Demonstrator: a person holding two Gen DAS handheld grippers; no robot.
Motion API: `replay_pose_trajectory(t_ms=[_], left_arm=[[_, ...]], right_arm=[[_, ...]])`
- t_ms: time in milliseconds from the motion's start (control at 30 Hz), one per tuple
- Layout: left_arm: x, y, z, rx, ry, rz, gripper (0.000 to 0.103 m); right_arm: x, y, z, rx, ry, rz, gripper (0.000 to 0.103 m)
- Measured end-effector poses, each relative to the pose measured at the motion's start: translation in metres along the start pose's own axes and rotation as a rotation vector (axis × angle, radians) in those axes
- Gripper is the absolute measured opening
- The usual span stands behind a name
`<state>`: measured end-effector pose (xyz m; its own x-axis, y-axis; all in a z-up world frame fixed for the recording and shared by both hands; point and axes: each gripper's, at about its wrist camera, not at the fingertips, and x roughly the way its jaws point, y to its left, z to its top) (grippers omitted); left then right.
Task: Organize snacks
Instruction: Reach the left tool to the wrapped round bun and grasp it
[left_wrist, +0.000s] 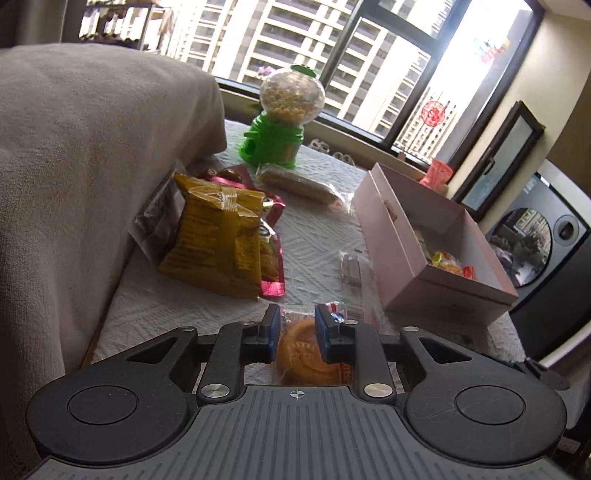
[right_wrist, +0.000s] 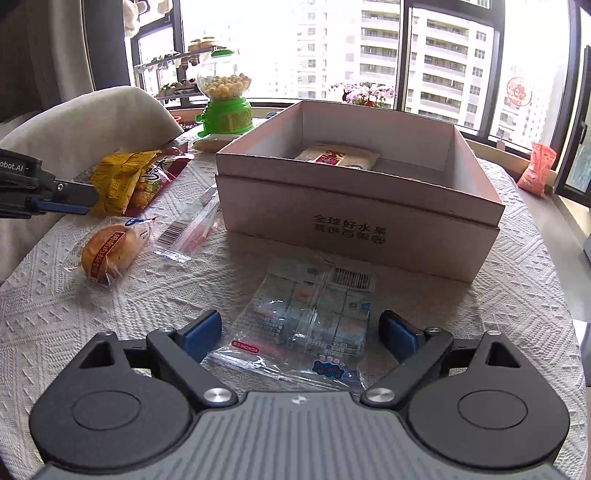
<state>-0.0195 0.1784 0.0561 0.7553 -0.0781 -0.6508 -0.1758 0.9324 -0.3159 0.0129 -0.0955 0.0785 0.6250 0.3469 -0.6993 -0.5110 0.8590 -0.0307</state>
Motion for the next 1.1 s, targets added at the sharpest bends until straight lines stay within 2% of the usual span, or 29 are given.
replay_pose_trajectory(t_ms=[67, 133, 200, 267, 367, 467, 533, 633, 733, 867, 933, 967, 1100], left_arm=[[0.002, -0.021, -0.007, 0.101, -0.011, 0.032, 0.024], [0.006, -0.036, -0.008, 0.138, -0.016, 0.006, 0.024], [0.016, -0.045, 0.002, 0.127, -0.02, -0.046, 0.025], [0.035, -0.047, 0.018, 0.078, -0.019, -0.066, 0.027], [0.081, -0.047, 0.046, 0.035, 0.003, -0.097, 0.027], [0.126, -0.049, 0.063, 0.082, 0.049, -0.034, 0.027], [0.138, -0.049, 0.061, 0.106, 0.092, -0.027, 0.025], [0.125, -0.055, 0.044, 0.179, 0.091, -0.035, 0.025], [0.1, -0.052, 0.019, 0.209, 0.105, -0.084, 0.026], [0.066, -0.047, -0.01, 0.172, 0.138, -0.189, 0.025], [0.045, -0.04, -0.016, 0.113, 0.111, -0.217, 0.026], [0.032, -0.036, -0.016, 0.087, 0.076, -0.204, 0.026], [-0.017, -0.014, -0.012, -0.018, -0.089, 0.0, 0.026]], right_arm=[[0.0, -0.001, 0.0, 0.004, 0.001, -0.001, 0.095], [0.0, -0.001, 0.0, 0.007, 0.001, -0.003, 0.095], [0.0, 0.0, 0.0, 0.007, 0.0, -0.008, 0.095], [0.001, 0.0, 0.0, 0.009, -0.001, -0.008, 0.095], [0.001, 0.0, 0.0, 0.009, -0.001, -0.008, 0.095], [0.001, -0.001, 0.0, 0.013, -0.003, -0.005, 0.095], [0.001, -0.002, 0.0, 0.018, -0.005, -0.004, 0.095], [0.001, -0.002, -0.001, 0.024, -0.007, -0.001, 0.095], [0.001, -0.004, -0.001, 0.027, -0.006, 0.007, 0.096], [0.002, -0.004, -0.001, 0.023, -0.004, 0.01, 0.097], [0.002, -0.003, 0.0, 0.018, -0.002, 0.006, 0.097], [0.002, -0.002, 0.0, 0.016, -0.001, 0.005, 0.097], [0.002, -0.001, 0.0, 0.011, 0.001, -0.003, 0.097]])
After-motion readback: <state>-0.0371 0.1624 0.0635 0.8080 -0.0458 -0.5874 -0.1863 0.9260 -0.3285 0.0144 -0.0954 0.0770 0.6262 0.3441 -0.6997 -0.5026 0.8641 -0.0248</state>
